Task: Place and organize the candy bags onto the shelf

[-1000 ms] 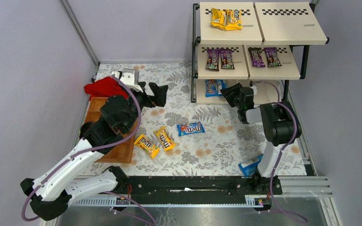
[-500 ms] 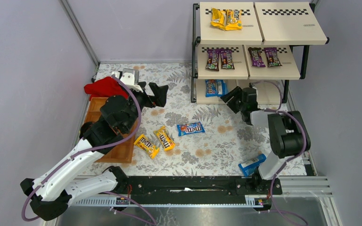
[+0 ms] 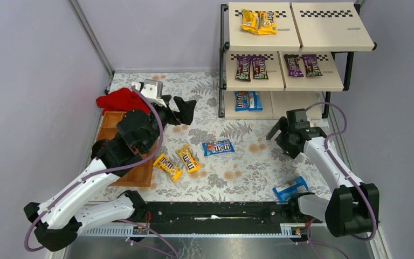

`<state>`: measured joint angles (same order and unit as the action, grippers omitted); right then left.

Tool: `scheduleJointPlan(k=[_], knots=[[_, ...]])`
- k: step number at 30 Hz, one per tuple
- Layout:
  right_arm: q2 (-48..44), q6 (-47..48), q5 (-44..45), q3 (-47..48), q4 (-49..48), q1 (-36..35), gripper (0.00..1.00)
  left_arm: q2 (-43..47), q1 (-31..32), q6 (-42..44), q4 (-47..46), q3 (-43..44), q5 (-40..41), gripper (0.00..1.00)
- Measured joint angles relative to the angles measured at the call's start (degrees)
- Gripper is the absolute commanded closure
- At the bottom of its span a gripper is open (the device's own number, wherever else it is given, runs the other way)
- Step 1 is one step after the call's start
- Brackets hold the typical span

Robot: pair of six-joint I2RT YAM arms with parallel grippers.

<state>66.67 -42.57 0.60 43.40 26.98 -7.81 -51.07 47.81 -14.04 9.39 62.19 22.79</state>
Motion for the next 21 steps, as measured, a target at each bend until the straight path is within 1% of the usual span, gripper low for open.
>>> scheduleJointPlan(k=[5,9,13,16,18,21], knots=[[4.3,-10.4,8.8,6.1,21.2,0.0,0.00,-0.1,0.4,0.0,0.1,0.0,-0.1,0.01],[9.7,-17.5,14.7,8.1,32.9,0.8,0.00,0.0,0.5,0.0,0.1,0.0,0.0,0.01],[10.9,-22.5,17.4,7.5,38.7,2.0,0.00,0.0,0.6,0.0,0.1,0.0,0.0,0.01],[8.1,-25.4,17.9,4.4,39.0,3.2,0.00,0.0,0.6,0.1,0.1,0.0,0.2,0.01],[5.6,-26.9,17.7,1.1,38.7,5.4,0.00,0.1,0.6,0.1,0.1,0.0,0.2,0.01],[3.7,-28.3,18.0,-1.0,38.0,6.7,0.00,0.2,0.9,0.1,0.1,0.0,0.3,0.01]])
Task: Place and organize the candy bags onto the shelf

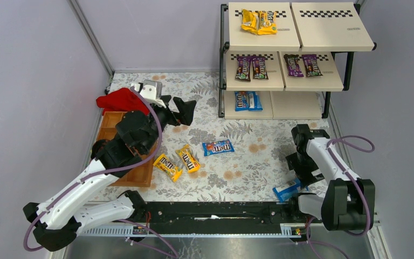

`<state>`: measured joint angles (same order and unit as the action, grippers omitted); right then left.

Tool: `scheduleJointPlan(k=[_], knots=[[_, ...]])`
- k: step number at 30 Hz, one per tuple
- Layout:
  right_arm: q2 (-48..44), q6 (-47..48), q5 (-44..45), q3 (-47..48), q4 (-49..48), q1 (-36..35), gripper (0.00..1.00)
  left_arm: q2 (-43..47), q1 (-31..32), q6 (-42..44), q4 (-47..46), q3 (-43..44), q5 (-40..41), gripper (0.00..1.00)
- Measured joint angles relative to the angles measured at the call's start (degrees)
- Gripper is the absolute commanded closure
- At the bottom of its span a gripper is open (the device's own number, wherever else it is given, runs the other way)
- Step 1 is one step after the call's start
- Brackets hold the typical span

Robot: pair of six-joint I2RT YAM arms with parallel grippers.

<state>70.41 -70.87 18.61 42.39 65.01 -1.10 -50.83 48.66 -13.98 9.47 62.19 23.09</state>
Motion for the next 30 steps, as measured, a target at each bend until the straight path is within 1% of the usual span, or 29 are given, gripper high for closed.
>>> scheduleJointPlan(k=[4,11,13,15,19,22,26,29,30], knots=[[-2.1,-1.4,-0.2,-2.4,-3.7,0.0,0.00,0.1,0.4,0.0,-0.1,0.0,0.2,0.01],[-1.7,-2.5,-1.7,-6.9,-9.6,0.0,0.00,0.1,0.4,0.0,-0.1,0.0,0.2,0.01],[-1.3,-2.5,-2.1,-7.4,-10.8,0.0,0.02,0.1,0.4,0.0,-0.1,0.0,0.2,0.01],[-0.7,-2.0,-2.9,-7.9,-12.3,0.0,0.03,0.1,0.4,0.0,-0.1,0.0,0.2,0.01],[0.2,0.5,-4.9,-8.0,-14.8,0.0,0.08,0.1,0.4,0.0,-0.1,0.0,0.2,0.01],[0.2,3.0,-6.4,-8.0,-17.2,-0.4,0.08,0.1,0.4,0.0,-0.1,0.0,0.2,0.01],[1.5,7.1,-7.8,-6.6,-21.1,-3.8,0.08,0.0,0.4,0.0,-0.1,0.0,0.2,0.01],[5.0,9.9,-8.0,-3.6,-23.4,-9.6,0.08,-0.3,0.4,0.0,-0.1,0.0,0.2,0.01],[6.8,11.1,-8.2,-2.1,-24.3,-11.8,0.10,-0.5,0.3,0.0,0.0,0.0,0.2,0.01]])
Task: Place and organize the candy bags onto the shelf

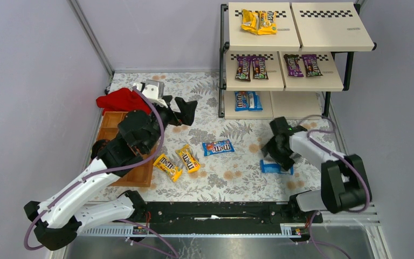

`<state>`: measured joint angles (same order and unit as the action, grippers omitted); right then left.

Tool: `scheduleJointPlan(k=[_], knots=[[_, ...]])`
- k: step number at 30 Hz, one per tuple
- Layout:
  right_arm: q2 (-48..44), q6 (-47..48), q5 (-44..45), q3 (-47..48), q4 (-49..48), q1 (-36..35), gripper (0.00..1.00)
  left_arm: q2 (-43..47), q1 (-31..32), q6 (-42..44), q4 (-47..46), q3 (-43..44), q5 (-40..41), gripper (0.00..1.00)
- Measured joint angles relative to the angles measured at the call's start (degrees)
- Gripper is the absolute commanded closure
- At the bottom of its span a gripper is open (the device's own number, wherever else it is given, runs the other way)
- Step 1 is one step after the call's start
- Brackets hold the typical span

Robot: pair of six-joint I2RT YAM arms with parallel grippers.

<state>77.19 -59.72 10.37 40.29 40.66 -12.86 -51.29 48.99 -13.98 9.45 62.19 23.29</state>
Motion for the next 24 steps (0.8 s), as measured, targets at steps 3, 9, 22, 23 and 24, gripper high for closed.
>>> scheduleJointPlan(k=[3,9,22,23,24], knots=[[5.9,5.3,-0.7,5.6,-3.6,-6.6,0.10,-0.4,-0.2,0.0,0.0,0.0,0.0,0.01],[12.8,16.3,-1.3,13.3,-9.1,-16.4,0.05,-0.9,-0.3,0.0,0.0,0.0,0.0,0.01],[-1.9,27.1,-7.3,6.5,-14.9,-2.5,0.01,-1.4,-0.7,0.0,0.1,0.0,0.1,0.01],[-2.4,27.7,-8.1,5.8,-15.3,0.2,0.02,-1.4,-0.7,0.0,0.1,0.0,0.1,0.01],[-2.5,28.3,-8.6,5.4,-15.6,2.0,0.02,-1.4,-0.7,0.0,0.1,0.0,0.1,0.01]])
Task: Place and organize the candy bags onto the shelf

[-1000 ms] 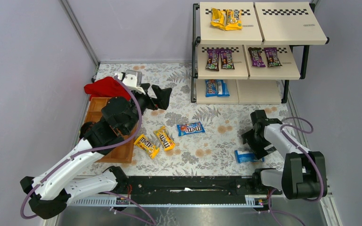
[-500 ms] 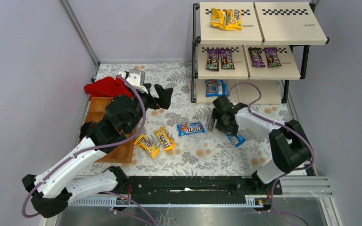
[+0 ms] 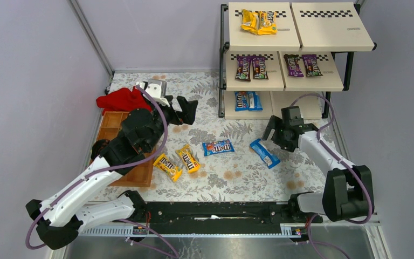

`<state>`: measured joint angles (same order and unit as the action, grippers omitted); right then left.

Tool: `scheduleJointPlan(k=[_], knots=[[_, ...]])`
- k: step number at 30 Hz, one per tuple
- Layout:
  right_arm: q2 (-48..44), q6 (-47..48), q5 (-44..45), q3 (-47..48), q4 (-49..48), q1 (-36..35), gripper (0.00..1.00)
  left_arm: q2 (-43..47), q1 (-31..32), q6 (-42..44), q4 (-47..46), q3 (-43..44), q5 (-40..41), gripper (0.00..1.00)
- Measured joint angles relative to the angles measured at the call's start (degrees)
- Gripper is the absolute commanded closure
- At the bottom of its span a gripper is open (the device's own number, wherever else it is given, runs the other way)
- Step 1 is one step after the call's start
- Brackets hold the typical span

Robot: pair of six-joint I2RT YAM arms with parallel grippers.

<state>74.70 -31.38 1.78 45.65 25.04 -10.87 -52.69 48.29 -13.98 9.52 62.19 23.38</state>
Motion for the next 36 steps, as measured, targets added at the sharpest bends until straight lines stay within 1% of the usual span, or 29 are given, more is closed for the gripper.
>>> scheduleJointPlan(k=[2,4,10,16,19,22,25,28,32,34,36], knots=[[0.5,1.3,-1.4,-0.4,-0.6,1.7,0.02,0.0,0.0,0.0,0.0,0.0,0.0,0.01],[1.6,2.3,-3.0,-0.5,-1.8,1.9,0.03,0.0,0.0,0.0,0.0,0.0,0.0,0.01],[6.4,4.3,-7.1,-1.9,-5.7,2.0,0.09,-0.9,0.0,0.0,0.0,0.0,0.0,0.01],[7.9,4.4,-10.7,-4.9,-9.7,1.7,0.13,-2.7,0.0,-0.8,0.1,0.0,-0.7,0.01],[8.1,3.7,-12.0,-5.6,-12.8,-1.2,0.13,-4.4,0.0,-2.3,0.7,0.1,-1.7,0.01],[9.0,2.8,-13.8,-5.7,-15.8,-7.2,0.13,-6.6,0.0,-4.6,1.8,0.4,-3.8,0.01],[10.3,1.9,-16.9,-5.6,-18.8,-11.8,0.13,-7.7,0.0,-8.5,3.7,0.3,-6.8,0.01],[10.8,1.4,-20.3,-5.9,-20.8,-13.4,0.11,-7.4,0.0,-13.3,4.5,-1.5,-9.9,0.01],[9.6,1.6,-21.4,-6.3,-21.0,-13.3,0.10,-6.3,-0.2,-21.7,3.7,-9.3,-16.7,0.02],[8.0,2.3,-21.4,-6.5,-20.2,-12.8,0.09,-6.4,-0.2,-26.2,1.8,-14.3,-21.1,0.05],[5.8,3.1,-21.8,-6.9,-19.9,-11.3,0.10,-7.3,-0.2,-31.9,-2.1,-20.5,-25.9,0.10]])
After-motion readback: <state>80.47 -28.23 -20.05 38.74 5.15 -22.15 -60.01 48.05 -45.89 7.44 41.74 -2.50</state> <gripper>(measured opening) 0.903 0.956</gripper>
